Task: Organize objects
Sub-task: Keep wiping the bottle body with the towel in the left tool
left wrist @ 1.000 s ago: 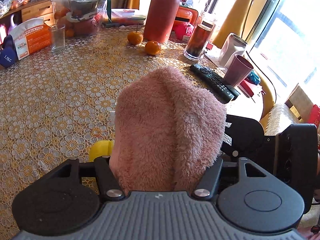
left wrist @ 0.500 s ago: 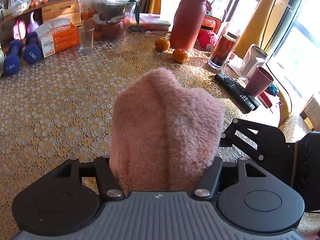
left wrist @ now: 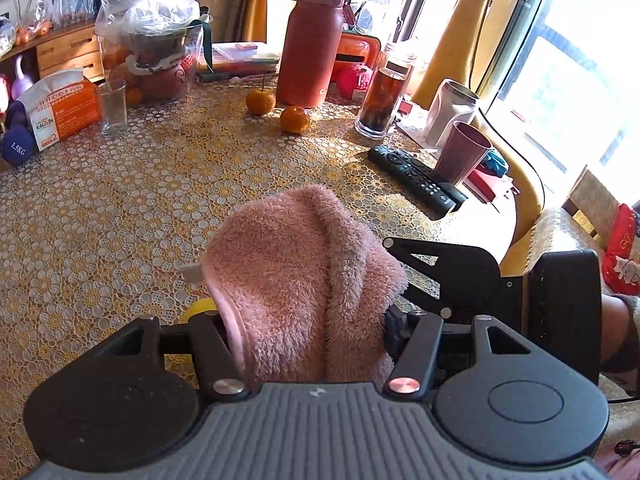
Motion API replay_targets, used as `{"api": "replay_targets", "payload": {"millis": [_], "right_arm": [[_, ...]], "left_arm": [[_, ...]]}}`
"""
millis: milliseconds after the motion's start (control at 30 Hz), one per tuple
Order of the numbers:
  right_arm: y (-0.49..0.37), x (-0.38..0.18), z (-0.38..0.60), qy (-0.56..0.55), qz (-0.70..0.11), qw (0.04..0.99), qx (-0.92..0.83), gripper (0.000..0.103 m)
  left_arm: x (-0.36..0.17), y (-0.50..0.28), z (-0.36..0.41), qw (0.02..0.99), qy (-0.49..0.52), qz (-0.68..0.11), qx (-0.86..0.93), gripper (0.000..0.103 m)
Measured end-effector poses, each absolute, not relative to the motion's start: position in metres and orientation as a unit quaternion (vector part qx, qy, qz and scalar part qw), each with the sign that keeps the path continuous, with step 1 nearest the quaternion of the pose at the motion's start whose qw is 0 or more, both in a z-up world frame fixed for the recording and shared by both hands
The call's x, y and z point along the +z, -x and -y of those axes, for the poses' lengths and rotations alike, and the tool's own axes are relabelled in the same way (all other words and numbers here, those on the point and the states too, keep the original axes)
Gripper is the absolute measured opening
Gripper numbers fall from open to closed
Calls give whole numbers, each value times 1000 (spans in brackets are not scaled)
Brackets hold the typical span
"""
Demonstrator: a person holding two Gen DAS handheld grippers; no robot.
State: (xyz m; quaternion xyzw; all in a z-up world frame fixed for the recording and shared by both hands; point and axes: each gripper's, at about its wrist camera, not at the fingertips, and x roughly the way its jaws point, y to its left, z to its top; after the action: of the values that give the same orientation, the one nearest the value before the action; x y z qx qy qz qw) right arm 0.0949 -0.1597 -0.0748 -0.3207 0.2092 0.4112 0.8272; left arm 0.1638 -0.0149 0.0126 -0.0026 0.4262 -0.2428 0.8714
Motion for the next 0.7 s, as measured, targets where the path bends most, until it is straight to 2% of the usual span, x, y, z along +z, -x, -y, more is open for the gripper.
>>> {"api": "replay_targets", "payload": {"millis": [433, 700], "right_arm": [[-94, -69, 158, 318, -193, 829, 417, 64], [-97, -76, 159, 320, -198, 831, 410, 64]], "left_arm": [[4, -190, -31, 885, 38, -435, -162, 58], [-10, -185, -62, 882, 45, -453, -119, 43]]}}
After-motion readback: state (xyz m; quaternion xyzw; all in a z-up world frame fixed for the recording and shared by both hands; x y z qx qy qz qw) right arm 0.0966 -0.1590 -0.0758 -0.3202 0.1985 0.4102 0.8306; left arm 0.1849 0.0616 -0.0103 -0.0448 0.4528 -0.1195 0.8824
